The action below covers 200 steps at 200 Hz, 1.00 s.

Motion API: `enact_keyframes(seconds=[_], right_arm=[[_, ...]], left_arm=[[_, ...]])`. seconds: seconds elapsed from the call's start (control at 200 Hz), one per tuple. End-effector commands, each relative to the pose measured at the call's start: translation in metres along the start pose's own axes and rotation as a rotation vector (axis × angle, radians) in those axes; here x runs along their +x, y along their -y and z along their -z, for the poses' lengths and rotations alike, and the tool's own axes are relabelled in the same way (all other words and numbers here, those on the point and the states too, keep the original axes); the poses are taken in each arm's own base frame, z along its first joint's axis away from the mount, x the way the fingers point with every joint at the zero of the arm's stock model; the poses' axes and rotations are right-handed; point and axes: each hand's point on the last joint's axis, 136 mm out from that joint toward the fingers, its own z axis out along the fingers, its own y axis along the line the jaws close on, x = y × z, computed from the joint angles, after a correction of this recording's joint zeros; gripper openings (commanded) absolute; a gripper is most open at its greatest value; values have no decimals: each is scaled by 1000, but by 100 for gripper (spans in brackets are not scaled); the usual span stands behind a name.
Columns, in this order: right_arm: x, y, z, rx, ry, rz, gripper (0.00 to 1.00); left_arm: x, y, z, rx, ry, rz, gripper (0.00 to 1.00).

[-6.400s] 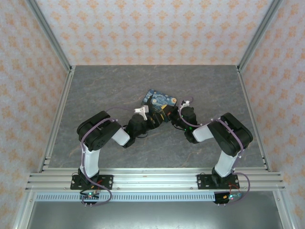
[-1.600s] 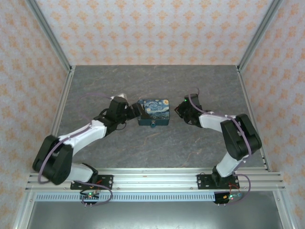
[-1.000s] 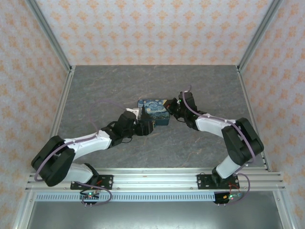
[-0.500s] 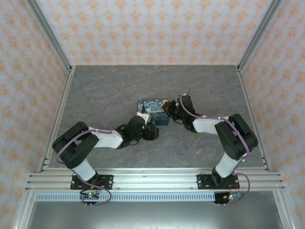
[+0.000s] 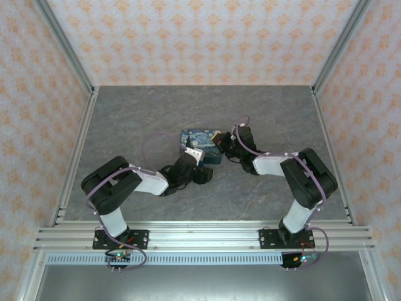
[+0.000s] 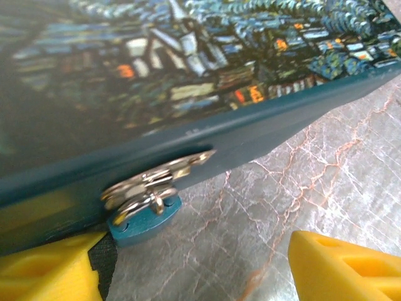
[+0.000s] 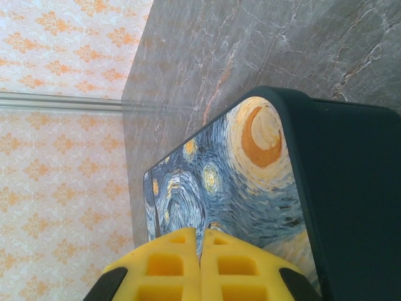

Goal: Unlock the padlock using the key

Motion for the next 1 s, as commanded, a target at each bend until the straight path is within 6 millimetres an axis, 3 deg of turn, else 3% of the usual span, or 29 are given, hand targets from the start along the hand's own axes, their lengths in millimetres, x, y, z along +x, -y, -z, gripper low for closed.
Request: enact_keyframes(seconds=[0.0, 0.315, 0.996], right_arm=[[13, 39, -3, 106, -30, -21, 0], [16, 50, -5, 132, -36, -22, 0], [18, 61, -7, 142, -33, -38, 0]], left_arm=[[-12, 2, -10, -19, 41, -29, 74], [-48, 38, -6, 155, 131, 121, 74], [-74, 23, 7, 274, 264, 443, 74]])
